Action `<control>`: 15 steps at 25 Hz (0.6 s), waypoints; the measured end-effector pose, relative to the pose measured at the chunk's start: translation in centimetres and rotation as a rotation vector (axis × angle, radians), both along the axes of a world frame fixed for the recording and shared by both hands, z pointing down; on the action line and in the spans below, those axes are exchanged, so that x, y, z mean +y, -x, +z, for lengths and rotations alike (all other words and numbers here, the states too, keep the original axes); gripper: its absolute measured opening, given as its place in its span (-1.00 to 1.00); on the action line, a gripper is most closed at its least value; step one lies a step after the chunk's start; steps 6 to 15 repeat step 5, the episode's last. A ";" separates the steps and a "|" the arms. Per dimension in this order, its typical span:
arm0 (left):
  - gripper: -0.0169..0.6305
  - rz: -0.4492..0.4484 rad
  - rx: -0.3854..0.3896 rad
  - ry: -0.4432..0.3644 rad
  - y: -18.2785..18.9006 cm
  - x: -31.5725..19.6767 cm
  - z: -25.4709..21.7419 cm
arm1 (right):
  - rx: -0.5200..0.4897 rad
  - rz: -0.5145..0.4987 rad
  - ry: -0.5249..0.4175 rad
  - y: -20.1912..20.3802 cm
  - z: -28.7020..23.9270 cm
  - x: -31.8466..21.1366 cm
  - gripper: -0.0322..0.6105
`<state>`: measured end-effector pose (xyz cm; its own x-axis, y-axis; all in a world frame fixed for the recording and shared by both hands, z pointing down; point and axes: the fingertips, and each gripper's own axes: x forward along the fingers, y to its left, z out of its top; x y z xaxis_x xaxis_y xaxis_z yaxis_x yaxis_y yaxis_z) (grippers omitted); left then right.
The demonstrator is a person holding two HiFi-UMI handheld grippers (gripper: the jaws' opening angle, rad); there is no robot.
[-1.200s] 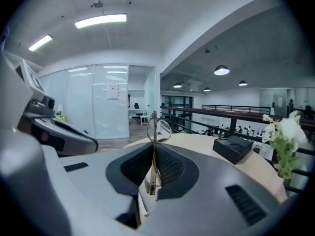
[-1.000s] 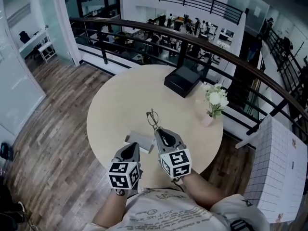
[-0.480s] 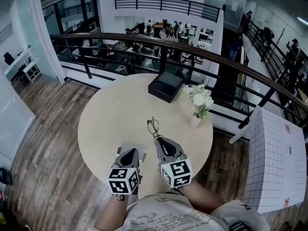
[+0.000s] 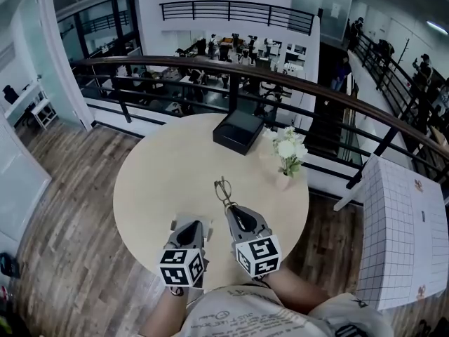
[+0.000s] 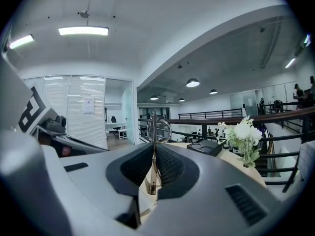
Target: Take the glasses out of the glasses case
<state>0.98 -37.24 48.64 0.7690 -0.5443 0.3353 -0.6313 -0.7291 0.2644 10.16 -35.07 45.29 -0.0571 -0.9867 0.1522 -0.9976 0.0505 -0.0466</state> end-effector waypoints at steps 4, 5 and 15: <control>-0.91 0.006 -0.002 0.000 -0.1 0.0 -0.1 | 0.009 0.002 0.010 -0.1 0.5 -0.1 -0.80; -0.91 0.009 -0.002 0.001 -0.1 0.0 -0.2 | 0.011 0.003 0.013 -0.1 0.6 -0.2 -0.80; -0.91 0.009 -0.002 0.001 -0.1 0.0 -0.2 | 0.011 0.003 0.013 -0.1 0.6 -0.2 -0.80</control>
